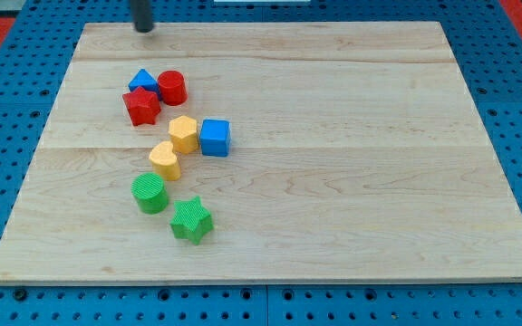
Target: Push blue triangle into yellow hexagon
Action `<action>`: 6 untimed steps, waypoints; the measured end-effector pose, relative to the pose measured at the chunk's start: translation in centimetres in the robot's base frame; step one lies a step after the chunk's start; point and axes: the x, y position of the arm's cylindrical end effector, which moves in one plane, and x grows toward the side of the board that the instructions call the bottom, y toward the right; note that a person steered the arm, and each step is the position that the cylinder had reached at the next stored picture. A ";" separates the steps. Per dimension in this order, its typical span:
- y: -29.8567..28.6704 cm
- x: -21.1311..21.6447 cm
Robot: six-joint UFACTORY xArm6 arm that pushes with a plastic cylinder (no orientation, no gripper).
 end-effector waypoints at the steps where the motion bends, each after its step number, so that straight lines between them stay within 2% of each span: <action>1: -1.7 4.3; 2: 3.5 8.5; 3: 4.2 10.4; 5: 10.2 14.8; 6: 9.1 14.0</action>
